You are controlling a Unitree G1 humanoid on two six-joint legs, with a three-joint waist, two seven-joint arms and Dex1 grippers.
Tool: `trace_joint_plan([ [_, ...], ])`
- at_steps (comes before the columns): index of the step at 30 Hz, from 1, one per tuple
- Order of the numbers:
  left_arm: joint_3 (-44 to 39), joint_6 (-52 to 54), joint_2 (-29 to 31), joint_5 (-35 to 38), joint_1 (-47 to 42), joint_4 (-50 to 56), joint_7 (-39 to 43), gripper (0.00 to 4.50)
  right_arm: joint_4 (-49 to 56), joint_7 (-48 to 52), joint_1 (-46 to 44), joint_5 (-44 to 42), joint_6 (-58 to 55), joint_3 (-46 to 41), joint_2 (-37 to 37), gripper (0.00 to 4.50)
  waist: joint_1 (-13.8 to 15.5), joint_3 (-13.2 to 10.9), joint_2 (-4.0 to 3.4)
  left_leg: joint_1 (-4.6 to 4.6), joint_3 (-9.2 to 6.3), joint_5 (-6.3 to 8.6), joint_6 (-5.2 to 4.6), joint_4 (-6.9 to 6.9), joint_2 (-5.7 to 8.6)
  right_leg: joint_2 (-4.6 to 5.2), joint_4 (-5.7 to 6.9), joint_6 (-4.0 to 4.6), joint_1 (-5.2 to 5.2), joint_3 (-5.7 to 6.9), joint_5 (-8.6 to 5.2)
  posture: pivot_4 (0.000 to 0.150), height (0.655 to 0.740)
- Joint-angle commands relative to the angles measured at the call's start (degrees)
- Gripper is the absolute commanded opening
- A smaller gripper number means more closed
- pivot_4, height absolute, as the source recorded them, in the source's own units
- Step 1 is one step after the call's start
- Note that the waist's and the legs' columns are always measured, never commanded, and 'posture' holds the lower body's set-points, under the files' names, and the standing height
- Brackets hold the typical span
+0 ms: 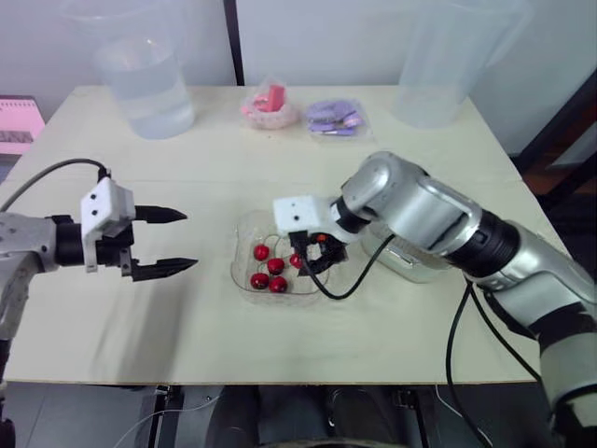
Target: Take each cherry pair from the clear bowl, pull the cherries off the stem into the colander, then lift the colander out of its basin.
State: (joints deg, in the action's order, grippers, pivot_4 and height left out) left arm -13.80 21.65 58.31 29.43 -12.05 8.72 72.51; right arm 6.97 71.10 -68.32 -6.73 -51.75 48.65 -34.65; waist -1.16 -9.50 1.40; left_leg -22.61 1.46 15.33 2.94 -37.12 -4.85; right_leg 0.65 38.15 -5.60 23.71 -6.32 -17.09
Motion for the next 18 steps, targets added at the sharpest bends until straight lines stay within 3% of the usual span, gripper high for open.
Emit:
trace_joint_plan([
  [1, -2.45, -0.35, 0.06, 0.85, 0.08, 2.04, -1.10, 4.50, -1.86, -0.56, -0.83, 4.01, 2.29, 1.00, 1.57, 2.61, -0.02, 0.00, 0.00, 0.00, 0.00, 0.00, 0.00, 0.00, 0.00, 0.00, 0.00, 0.00, 0.00, 0.00, 0.00, 0.150, 0.7367],
  [18, -3.01, 0.61, -0.39, 1.68, 1.09, 4.08, -3.48, 4.50, -7.88, 3.54, 1.78, 14.35, 10.66, 4.28, 5.16, 2.61, -0.01, 0.00, 0.00, 0.00, 0.00, 0.00, 0.00, 0.00, 0.01, 0.00, -0.01, 0.02, 0.00, 0.00, -0.01, 0.150, 0.7367],
])
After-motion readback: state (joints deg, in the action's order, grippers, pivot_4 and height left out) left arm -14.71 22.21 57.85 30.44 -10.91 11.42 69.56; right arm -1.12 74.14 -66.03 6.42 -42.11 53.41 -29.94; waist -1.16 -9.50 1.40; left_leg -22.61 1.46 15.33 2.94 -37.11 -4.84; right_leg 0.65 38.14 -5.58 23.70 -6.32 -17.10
